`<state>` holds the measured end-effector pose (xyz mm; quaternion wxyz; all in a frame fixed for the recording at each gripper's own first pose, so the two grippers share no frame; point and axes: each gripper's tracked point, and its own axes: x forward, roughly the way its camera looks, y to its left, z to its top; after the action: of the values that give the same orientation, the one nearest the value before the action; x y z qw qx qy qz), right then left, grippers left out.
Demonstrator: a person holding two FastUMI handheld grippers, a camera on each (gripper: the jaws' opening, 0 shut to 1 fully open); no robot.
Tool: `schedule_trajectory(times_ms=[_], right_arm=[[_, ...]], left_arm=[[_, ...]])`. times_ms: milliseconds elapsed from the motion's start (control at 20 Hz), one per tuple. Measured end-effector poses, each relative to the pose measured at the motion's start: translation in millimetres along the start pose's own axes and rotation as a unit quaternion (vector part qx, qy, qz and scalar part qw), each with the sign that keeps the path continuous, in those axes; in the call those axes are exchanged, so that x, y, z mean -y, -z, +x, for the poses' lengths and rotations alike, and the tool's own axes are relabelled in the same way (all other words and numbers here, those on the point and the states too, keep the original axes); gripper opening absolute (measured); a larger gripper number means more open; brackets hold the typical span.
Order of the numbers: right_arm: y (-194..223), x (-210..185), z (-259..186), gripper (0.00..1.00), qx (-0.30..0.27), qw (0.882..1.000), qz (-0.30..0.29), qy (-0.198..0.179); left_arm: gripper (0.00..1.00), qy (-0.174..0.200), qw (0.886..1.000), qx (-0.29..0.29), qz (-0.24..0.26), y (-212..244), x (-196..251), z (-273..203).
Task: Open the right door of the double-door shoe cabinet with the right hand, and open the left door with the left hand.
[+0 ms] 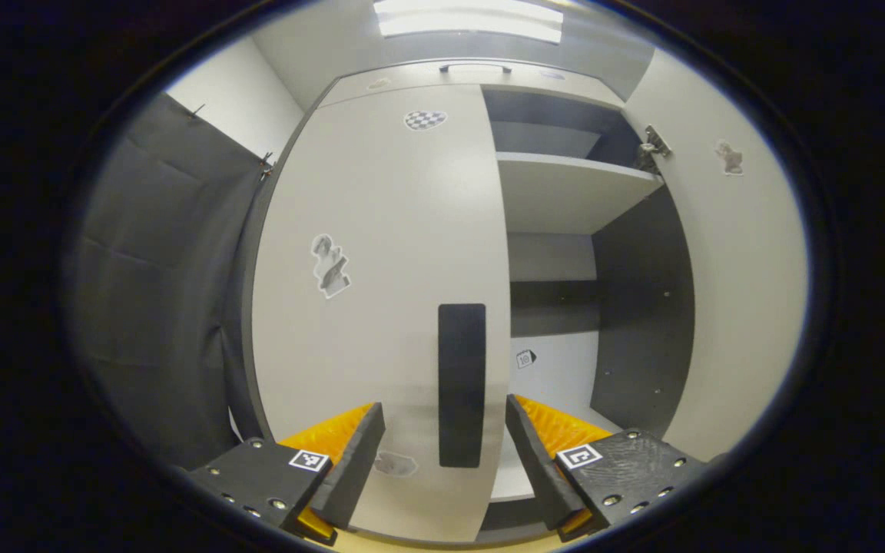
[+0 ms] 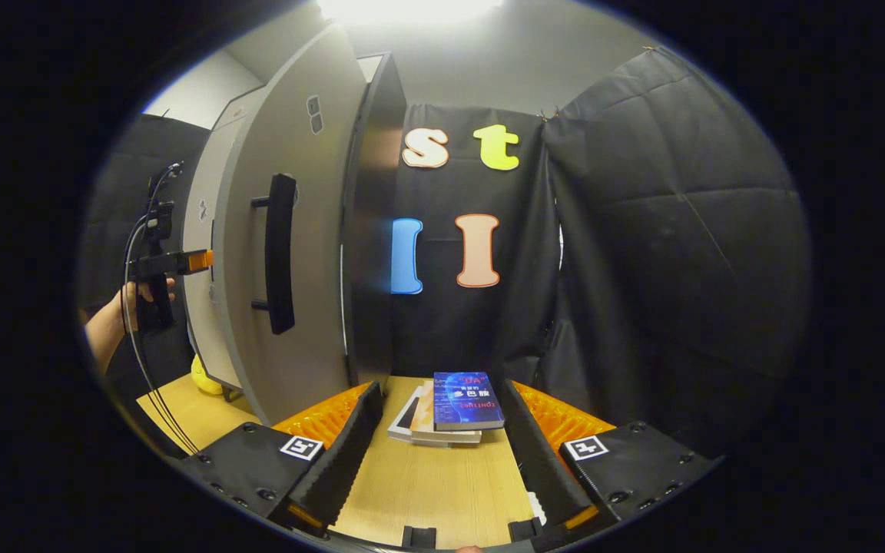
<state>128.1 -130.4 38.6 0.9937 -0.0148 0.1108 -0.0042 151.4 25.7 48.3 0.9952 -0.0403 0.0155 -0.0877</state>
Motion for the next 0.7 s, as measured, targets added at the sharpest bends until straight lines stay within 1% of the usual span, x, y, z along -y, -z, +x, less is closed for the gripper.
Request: schedule_trajectory(times_ms=[100, 150, 200, 250, 350, 400, 500, 550, 600, 650, 700], right_arm=[[-1, 7, -2, 0.98, 0.000, 1.000, 0.004, 0.009], [-2, 10, -3, 0.98, 0.002, 1.000, 0.006, 0.014], [-3, 13, -4, 0.97, 0.004, 1.000, 0.009, 0.018], [-5, 14, -5, 0.98, 0.006, 1.000, 0.011, 0.020], [-7, 17, -7, 0.97, 0.009, 1.000, 0.016, 0.025], [-6, 19, -8, 0.98, 0.009, 0.999, 0.019, 0.027], [-6, 18, -9, 0.97, 0.008, 0.999, 0.023, 0.027], [-6, 17, -10, 0.98, 0.008, 0.999, 0.025, 0.027], [-6, 16, -10, 0.97, 0.008, 0.999, 0.025, 0.026], [-5, 15, -11, 0.98, 0.008, 0.999, 0.024, 0.025], [-4, 14, -13, 0.98, 0.008, 0.999, 0.023, 0.024]], left_arm=[[0.92, 0.001, 1.000, -0.007, -0.003, 2, -2, 6], [0.91, 0.002, 1.000, -0.011, -0.005, 4, -2, 9], [0.91, 0.008, 1.000, -0.017, -0.009, 6, 0, 10], [0.90, 0.018, 1.000, -0.012, -0.018, 3, 3, 11], [0.84, 0.021, 1.000, -0.013, -0.014, 3, 3, 12], [0.83, 0.020, 1.000, -0.011, -0.011, 2, 2, 11], [0.69, 0.034, 0.999, -0.016, -0.012, 1, 9, 12], [0.60, 0.035, 0.999, -0.018, -0.009, 2, 10, 11], [0.55, 0.041, 0.999, -0.020, 0.001, 3, 12, 12], [0.50, 0.051, 0.998, -0.023, 0.003, 2, 15, 7], [0.36, 0.054, 0.998, -0.028, 0.008, 5, 17, 11]])
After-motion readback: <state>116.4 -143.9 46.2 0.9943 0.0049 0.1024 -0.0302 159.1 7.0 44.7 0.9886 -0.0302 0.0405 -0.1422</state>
